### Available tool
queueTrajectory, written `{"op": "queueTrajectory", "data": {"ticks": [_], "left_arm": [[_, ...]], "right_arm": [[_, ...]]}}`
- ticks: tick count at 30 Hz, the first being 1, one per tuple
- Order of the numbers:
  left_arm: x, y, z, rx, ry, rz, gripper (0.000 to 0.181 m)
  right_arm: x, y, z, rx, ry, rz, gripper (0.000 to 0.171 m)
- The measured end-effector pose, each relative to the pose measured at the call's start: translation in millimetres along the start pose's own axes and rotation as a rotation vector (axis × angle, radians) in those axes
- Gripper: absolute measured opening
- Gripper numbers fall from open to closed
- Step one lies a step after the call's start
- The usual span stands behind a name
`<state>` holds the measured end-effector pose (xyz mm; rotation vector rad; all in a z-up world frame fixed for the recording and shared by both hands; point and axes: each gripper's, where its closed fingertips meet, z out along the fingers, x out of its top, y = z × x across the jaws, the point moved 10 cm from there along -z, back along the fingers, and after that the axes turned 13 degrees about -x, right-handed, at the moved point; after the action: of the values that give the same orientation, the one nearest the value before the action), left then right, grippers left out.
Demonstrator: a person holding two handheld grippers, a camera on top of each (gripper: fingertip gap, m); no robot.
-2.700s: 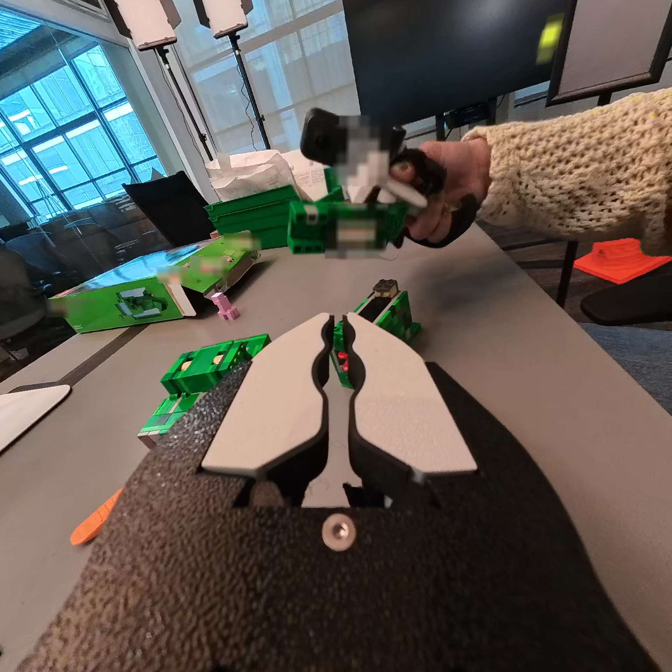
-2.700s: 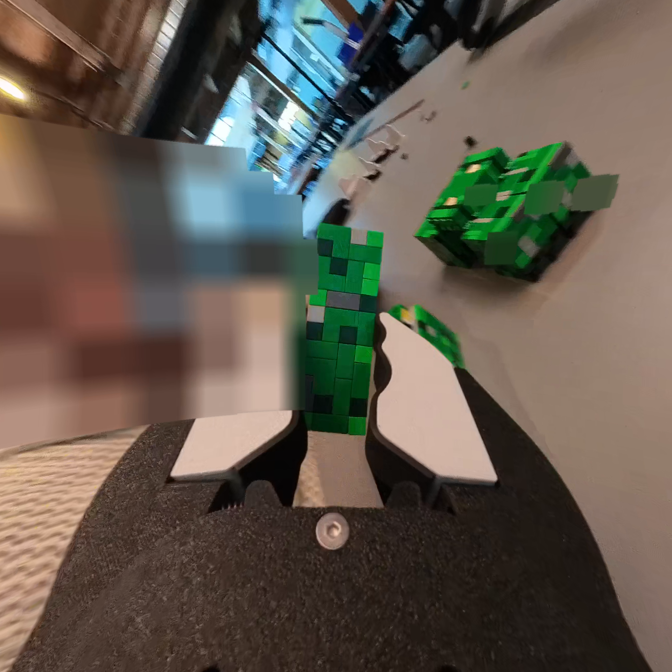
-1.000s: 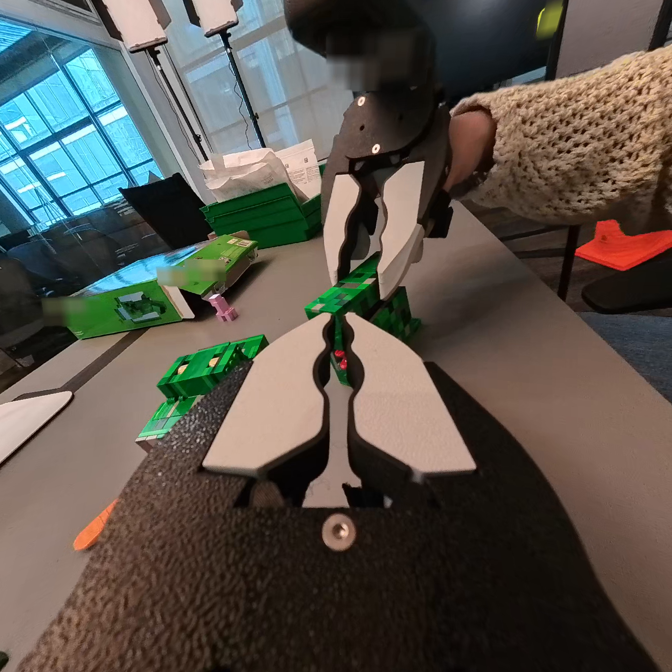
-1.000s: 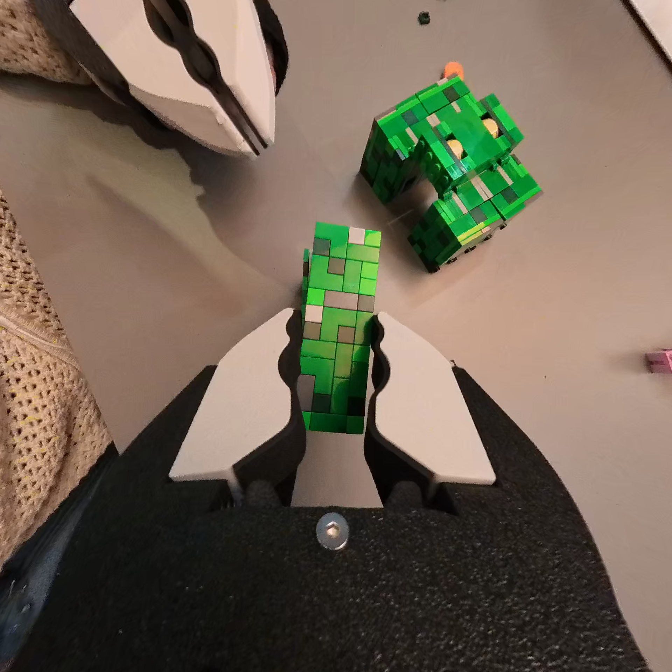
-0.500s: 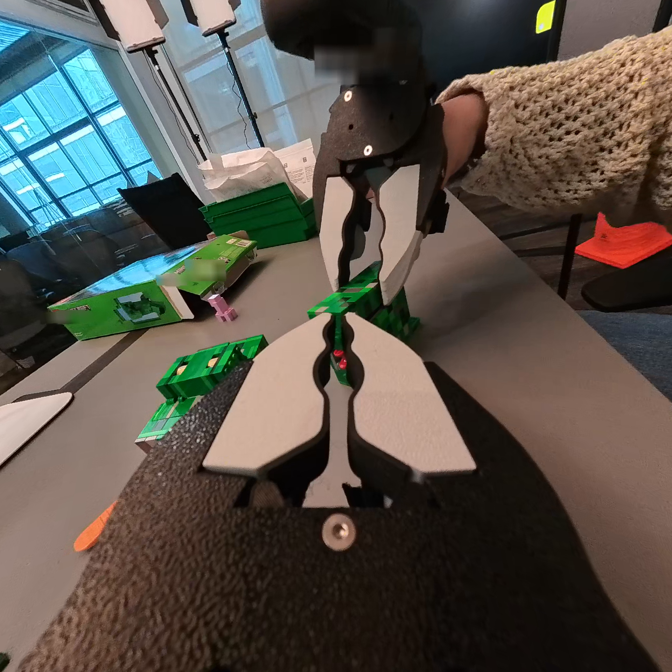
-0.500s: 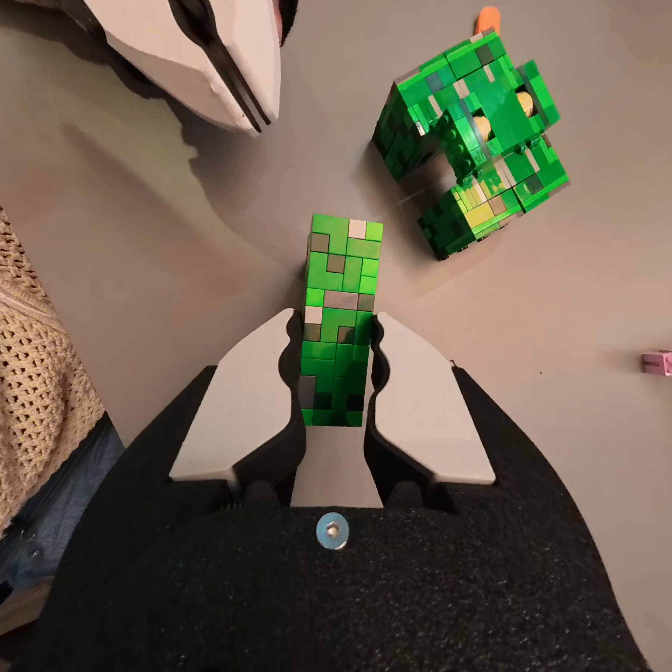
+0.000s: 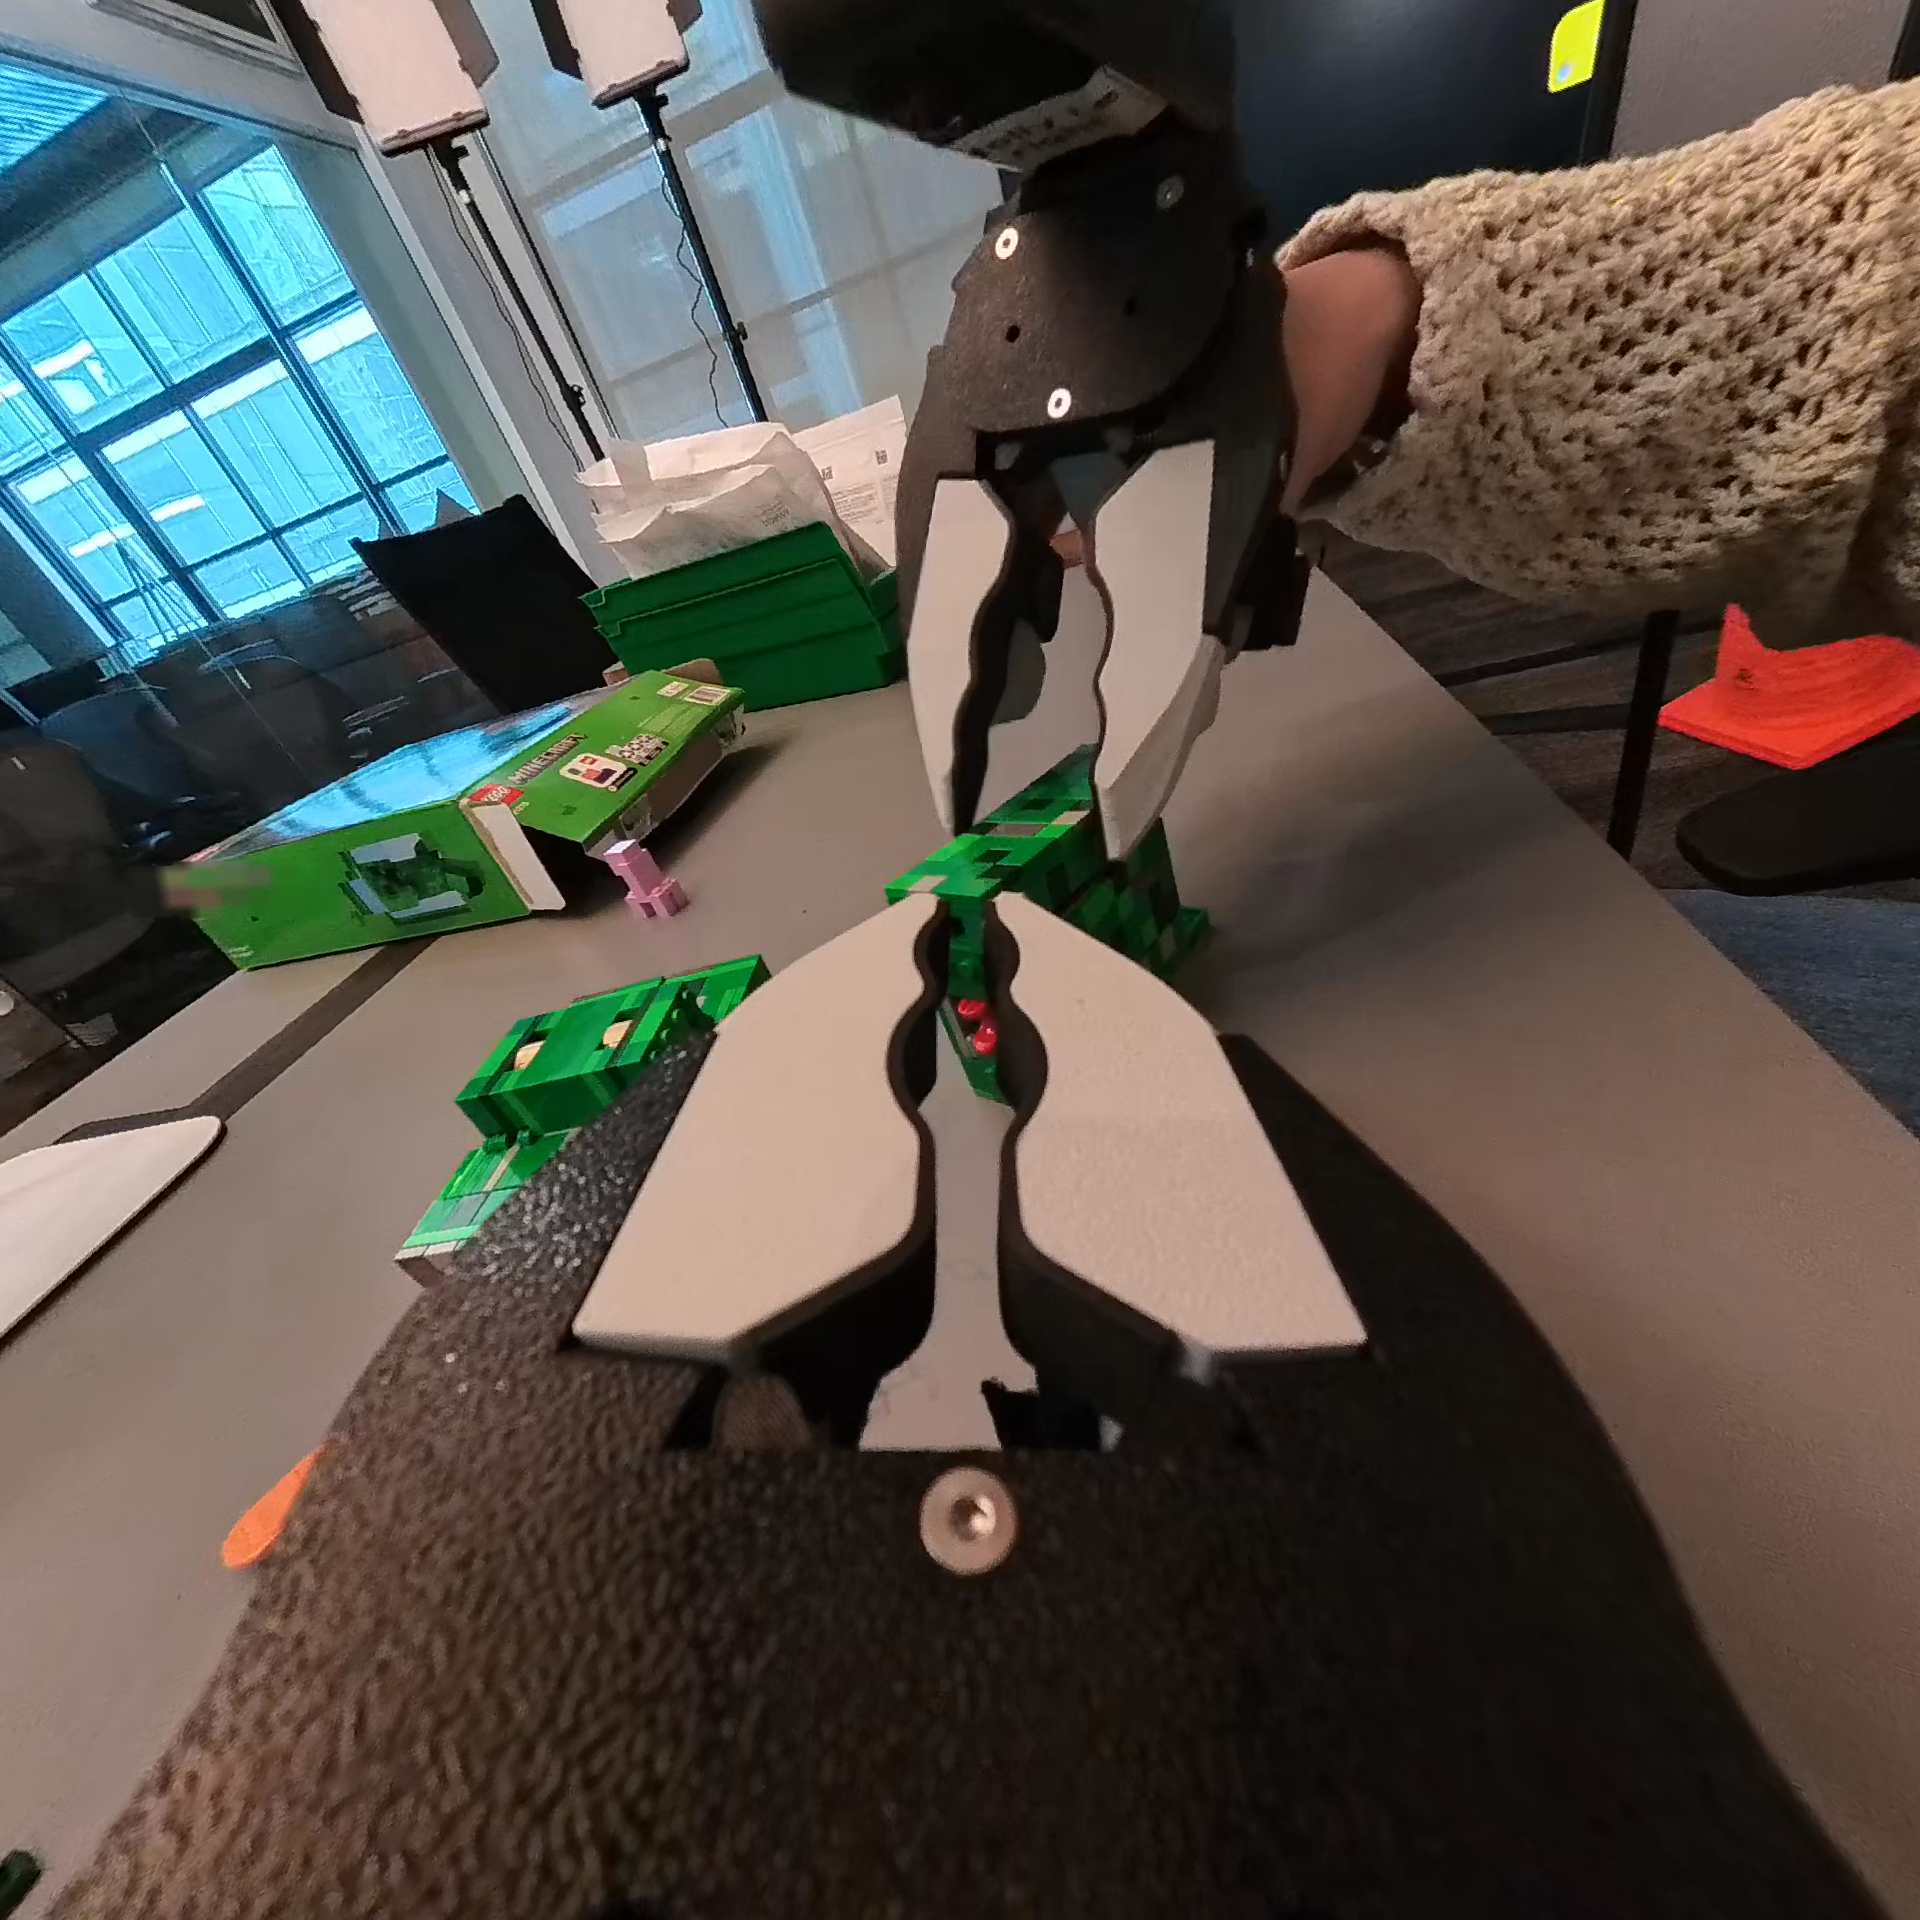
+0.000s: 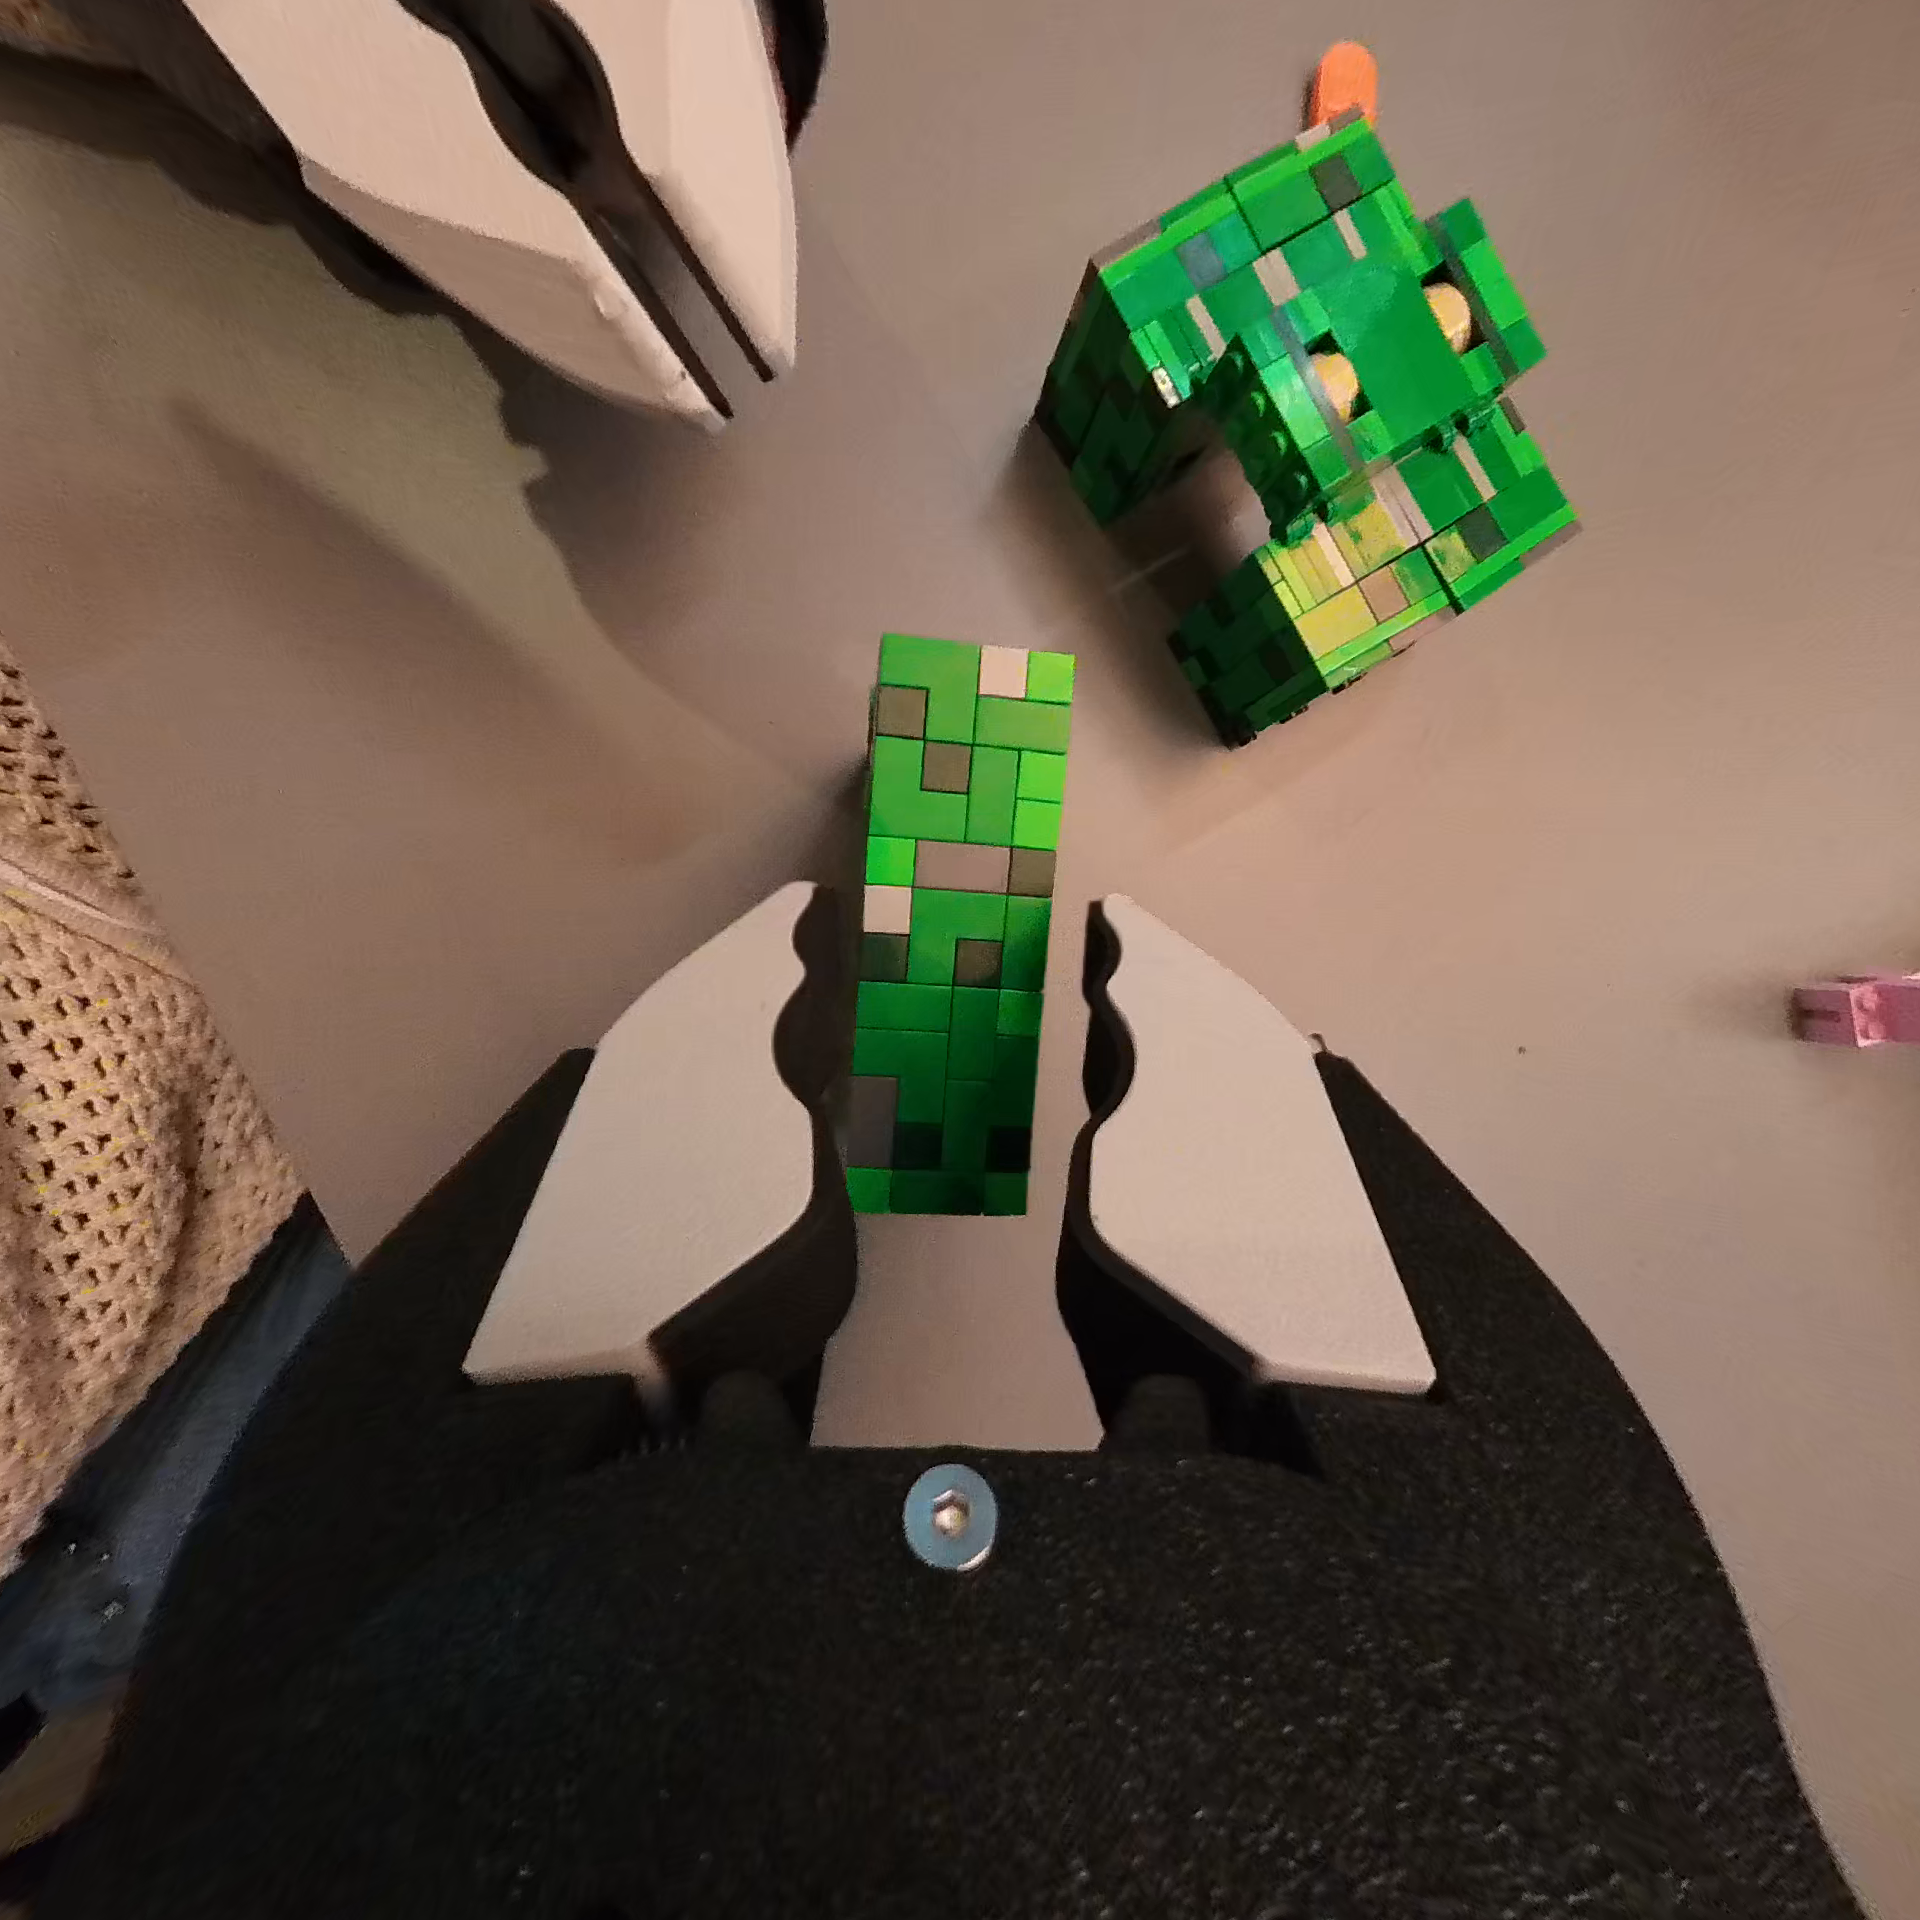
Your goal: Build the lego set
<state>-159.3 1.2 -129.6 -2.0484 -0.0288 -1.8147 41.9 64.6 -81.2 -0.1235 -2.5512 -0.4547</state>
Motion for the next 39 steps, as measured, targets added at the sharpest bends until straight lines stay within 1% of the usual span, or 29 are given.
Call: {"op": "queueTrajectory", "data": {"ticks": [3,9,20,26,29,32,36,39], "left_arm": [[0,0,0,-0.001,-0.001,0.001,0.005],[0,0,0,-0.001,-0.001,0.001,0.005],[-1,1,0,-0.006,-0.005,0.006,0.004],[-1,1,0,0.0,-0.005,0.008,0.005],[-1,0,0,0.006,-0.004,0.005,0.005],[0,0,0,0.009,-0.004,0.006,0.005],[0,0,0,0.011,-0.002,0.004,0.005],[0,0,0,0.013,0.0,0.001,0.006]], "right_arm": [[3,1,0,0.01,0.035,0.02,0.046],[7,-1,4,0.002,0.0,-0.03,0.034],[19,4,5,0.029,-0.161,-0.035,0.034],[24,0,6,-0.013,-0.22,-0.051,0.034],[25,-3,5,-0.043,-0.221,-0.075,0.034],[27,-4,6,-0.064,-0.202,-0.082,0.039],[33,-3,9,-0.017,-0.122,-0.055,0.046],[38,-1,13,0.009,-0.1,-0.062,0.039]]}}
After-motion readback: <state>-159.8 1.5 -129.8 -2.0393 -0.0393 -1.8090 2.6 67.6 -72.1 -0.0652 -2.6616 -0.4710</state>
